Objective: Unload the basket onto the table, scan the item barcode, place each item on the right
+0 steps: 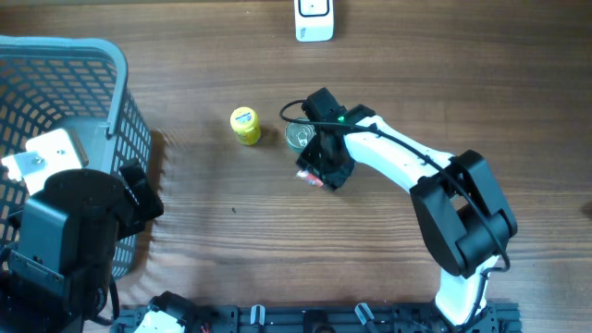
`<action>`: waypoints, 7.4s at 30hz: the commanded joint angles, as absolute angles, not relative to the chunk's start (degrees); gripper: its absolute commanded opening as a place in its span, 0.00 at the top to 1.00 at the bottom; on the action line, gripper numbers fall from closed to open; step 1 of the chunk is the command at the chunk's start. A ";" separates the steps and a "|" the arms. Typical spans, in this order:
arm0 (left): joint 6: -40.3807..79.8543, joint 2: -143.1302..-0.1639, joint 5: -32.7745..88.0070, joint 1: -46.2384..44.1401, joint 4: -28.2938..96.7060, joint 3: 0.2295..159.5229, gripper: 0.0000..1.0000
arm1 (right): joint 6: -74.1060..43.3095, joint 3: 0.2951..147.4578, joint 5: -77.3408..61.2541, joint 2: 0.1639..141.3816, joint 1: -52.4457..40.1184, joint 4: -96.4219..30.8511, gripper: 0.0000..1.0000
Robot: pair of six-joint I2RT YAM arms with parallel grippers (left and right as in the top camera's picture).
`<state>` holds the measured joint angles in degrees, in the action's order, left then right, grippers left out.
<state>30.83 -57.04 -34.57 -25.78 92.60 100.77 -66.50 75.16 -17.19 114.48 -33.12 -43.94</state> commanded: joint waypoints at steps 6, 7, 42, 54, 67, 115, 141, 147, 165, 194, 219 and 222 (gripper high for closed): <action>32.01 -56.99 -33.45 -25.93 92.66 100.71 0.00 | -45.80 75.00 -55.88 116.03 -32.25 -48.25 0.48; 32.01 -56.99 -33.43 -25.93 92.66 100.71 0.00 | -44.47 74.98 -58.67 116.03 -31.79 -49.52 0.49; 32.01 -56.99 -32.38 -25.93 92.31 100.71 0.00 | -47.33 75.00 -71.50 116.03 -24.93 -15.59 0.44; 32.03 -57.01 -32.38 -25.93 91.96 100.71 0.00 | -31.81 75.00 -43.16 116.03 -21.02 14.37 0.50; 32.03 -57.01 -32.36 -25.93 91.98 100.71 0.00 | 1.58 75.00 4.49 119.83 -21.71 29.58 0.56; 31.99 -59.75 -31.57 -25.93 93.47 100.71 0.00 | 5.98 104.68 1.48 149.82 -21.37 42.63 0.56; 32.03 -59.57 -32.86 -25.93 95.79 100.71 0.00 | 12.58 104.66 28.93 104.20 -17.74 -35.29 0.62; 31.99 -59.57 -32.91 -25.93 95.98 100.71 0.00 | -0.64 103.96 28.91 101.82 -2.70 -62.54 0.66; 32.01 -59.24 -34.13 -25.93 94.54 100.71 0.00 | -13.80 71.07 4.82 101.91 50.87 -36.07 0.51; 33.98 -48.99 -36.12 -25.93 90.87 100.71 0.00 | -3.77 71.35 -27.92 86.28 19.00 -43.35 0.00; 33.95 -48.42 -36.05 -25.93 94.19 100.71 0.00 | 40.95 112.27 -19.88 126.23 -17.69 -74.11 0.00; 33.95 -48.42 -36.05 -25.93 94.19 100.71 0.00 | 41.47 112.27 -18.90 127.09 -19.92 -71.35 0.00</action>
